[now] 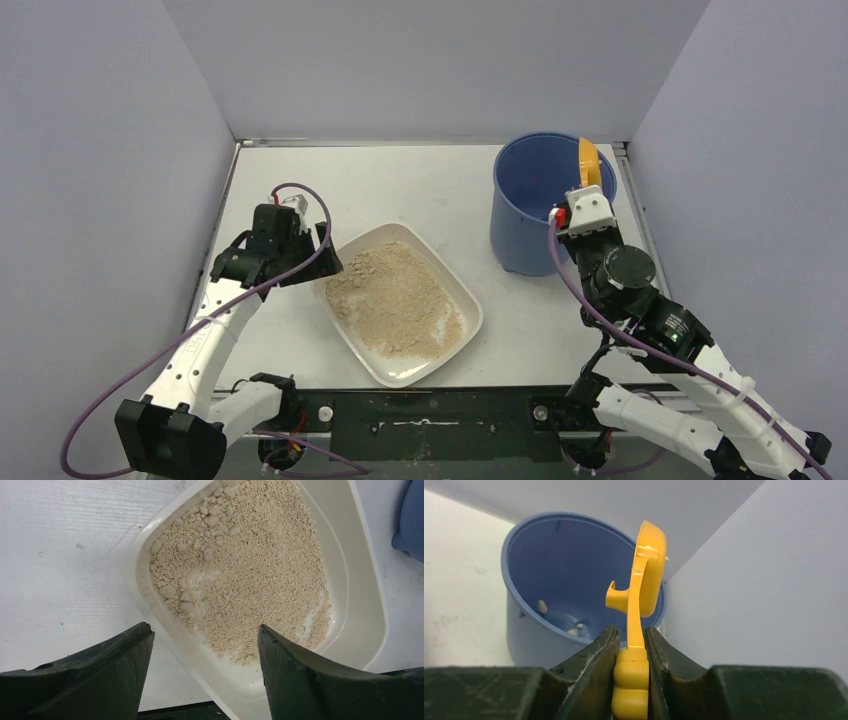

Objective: Clean the litter box

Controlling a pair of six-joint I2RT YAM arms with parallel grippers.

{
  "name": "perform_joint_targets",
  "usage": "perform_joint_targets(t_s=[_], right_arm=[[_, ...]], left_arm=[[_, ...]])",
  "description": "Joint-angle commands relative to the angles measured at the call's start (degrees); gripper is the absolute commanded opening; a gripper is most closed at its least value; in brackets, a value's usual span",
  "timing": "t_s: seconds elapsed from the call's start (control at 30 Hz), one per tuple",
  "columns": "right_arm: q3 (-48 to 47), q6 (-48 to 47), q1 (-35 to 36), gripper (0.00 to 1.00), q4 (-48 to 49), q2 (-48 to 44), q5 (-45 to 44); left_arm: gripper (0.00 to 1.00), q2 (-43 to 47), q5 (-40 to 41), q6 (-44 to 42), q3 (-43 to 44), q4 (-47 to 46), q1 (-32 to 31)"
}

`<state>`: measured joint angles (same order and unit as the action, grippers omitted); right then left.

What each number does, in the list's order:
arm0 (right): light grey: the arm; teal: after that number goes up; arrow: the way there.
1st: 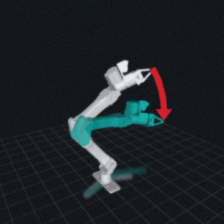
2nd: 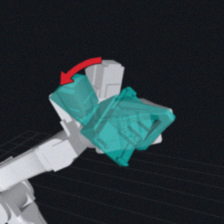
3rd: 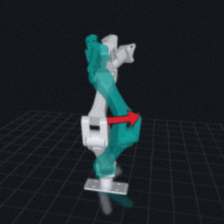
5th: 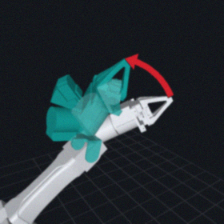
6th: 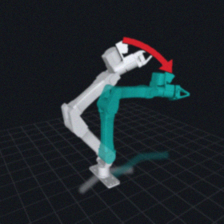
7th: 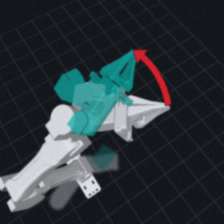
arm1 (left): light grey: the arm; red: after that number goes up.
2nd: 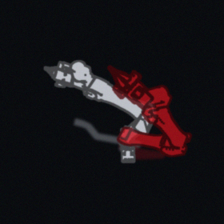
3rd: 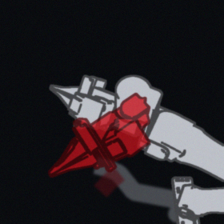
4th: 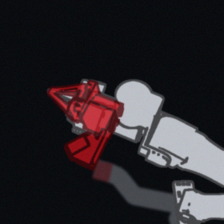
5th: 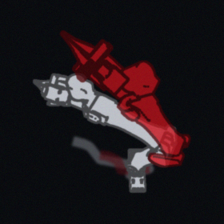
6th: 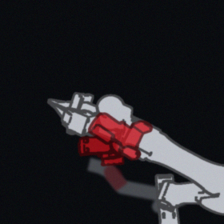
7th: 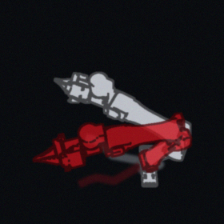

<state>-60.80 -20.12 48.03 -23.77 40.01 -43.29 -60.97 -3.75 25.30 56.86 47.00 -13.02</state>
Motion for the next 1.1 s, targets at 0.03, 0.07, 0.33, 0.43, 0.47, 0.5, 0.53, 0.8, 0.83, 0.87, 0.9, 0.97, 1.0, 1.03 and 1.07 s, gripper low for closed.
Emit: perform_joint_targets(t_s=[0.03,0.07,0.33,0.43,0.47,0.5,0.53,0.8,0.83,0.87,0.9,0.97,1.0,1.03,1.07], right_arm=[[-4.9,-17.8,-0.1,0.00,-4.8,3.8,1.0],[-5.4,-19.7,-0.1,0.00,-5.7,4.5,1.3],[-12.3,-25.4,-0.1,0.00,-6.2,8.1,3.6],[-17.6,-19.6,-0.1,0.00,-6.4,9.7,8.3],[-19.2,-17.3,-0.1,0.00,-6.3,10.1,10.9],[-20.4,-14.9,-0.1,0.00,-6.0,10.3,13.8],[-21.3,-12.7,-0.1,0.00,-5.6,10.5,16.4],[-25.7,4.4,-0.1,0.00,-4.9,14.5,38.9],[-25.9,6.3,-0.1,0.00,-4.9,15.2,41.3],[-25.9,8.4,-0.1,0.00,-4.6,16.0,42.6],[-25.9,10.1,-0.1,0.00,-4.6,16.6,44.9],[-25.7,13.0,-0.1,0.00,-4.5,17.7,47.0],[-25.5,14.6,-0.1,0.00,-4.5,18.3,47.4],[-25.3,15.6,-0.1,0.00,-4.7,18.8,47.9],[-25.1,16.7,-0.1,0.00,-4.8,19.3,48.2]], left_arm=[[0.74,2.8,-0.3,2.2,-1.8,-0.2,0.0],[0.74,3.0,-0.2,2.5,-2.0,-0.1,0.0],[0.73,4.5,-1.0,4.8,-5.2,0.5,-0.8],[0.74,5.0,-1.2,6.0,-6.9,0.2,-1.4],[0.74,5.1,-1.0,6.4,-7.3,0.2,-1.6],[0.73,5.2,-0.8,6.9,-7.8,0.2,-1.9],[0.73,5.2,-0.4,7.5,-8.2,0.4,-2.2],[0.73,4.7,4.6,12.2,-10.7,1.3,-7.0],[0.73,4.5,5.0,13.0,-11.4,0.9,-7.8],[0.73,4.2,5.3,13.8,-11.9,0.2,-8.7],[0.73,3.9,5.5,14.5,-12.7,-0.4,-9.6],[0.72,3.1,5.6,15.8,-13.7,-1.7,-11.0],[0.72,2.7,5.8,16.3,-14.0,-2.5,-11.7],[0.71,2.2,6.0,16.7,-14.3,-3.1,-12.2],[0.70,1.7,6.1,16.9,-14.6,-3.8,-12.6]])
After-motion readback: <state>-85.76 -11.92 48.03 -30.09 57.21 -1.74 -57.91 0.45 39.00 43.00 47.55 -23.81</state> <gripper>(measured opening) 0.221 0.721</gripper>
